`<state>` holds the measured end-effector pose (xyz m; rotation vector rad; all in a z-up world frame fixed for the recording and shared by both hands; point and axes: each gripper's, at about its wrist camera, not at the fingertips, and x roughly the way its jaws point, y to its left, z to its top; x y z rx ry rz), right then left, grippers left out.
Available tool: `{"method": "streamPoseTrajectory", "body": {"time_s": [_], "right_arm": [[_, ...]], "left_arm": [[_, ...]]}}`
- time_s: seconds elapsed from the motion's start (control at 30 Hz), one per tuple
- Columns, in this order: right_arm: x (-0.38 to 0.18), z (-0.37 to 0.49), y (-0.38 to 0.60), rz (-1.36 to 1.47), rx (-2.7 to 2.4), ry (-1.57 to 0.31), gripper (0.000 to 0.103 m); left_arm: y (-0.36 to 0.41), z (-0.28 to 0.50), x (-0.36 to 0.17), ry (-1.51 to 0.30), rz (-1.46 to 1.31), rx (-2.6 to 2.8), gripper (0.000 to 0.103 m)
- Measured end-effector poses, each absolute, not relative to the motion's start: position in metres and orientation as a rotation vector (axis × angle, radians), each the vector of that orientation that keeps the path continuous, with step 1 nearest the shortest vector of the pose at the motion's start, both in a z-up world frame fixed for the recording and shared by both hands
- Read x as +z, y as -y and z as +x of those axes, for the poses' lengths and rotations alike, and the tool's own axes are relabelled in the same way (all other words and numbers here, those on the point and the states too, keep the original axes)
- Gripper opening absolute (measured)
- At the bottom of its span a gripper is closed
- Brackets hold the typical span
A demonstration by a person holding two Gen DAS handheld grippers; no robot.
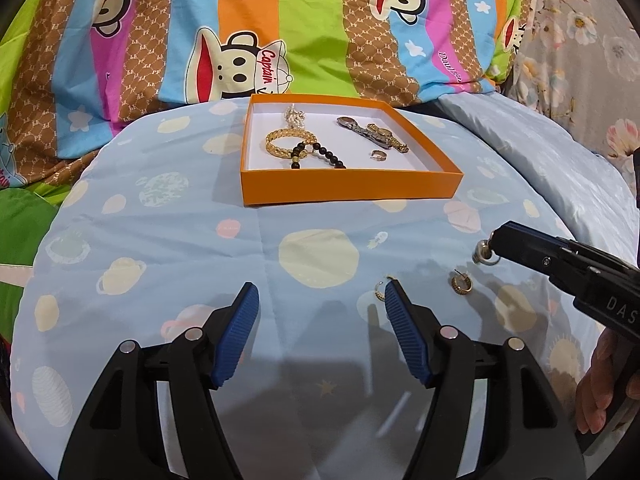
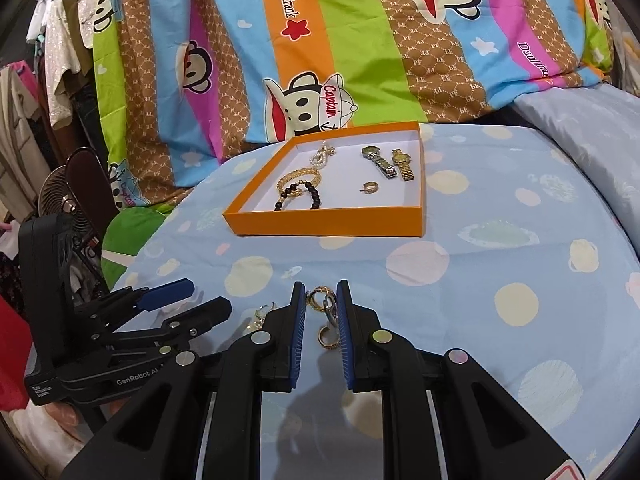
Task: Organize jewelry
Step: 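Move both grippers back to the remaining earrings and silver ring on the sheet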
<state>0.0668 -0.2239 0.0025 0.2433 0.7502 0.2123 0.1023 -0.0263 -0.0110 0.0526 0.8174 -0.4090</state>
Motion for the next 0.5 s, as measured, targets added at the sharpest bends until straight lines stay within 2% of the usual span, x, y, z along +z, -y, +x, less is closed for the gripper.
{"method": "streamPoseTrajectory", "body": {"time_s": [0.5], "right_arm": [[-0.014,0.068,0.225,0.183,0.125,-0.836,0.016]], "left_arm": [[0.026,0.102,-0.011,-0.82,0.055,-0.414,0.063]]}}
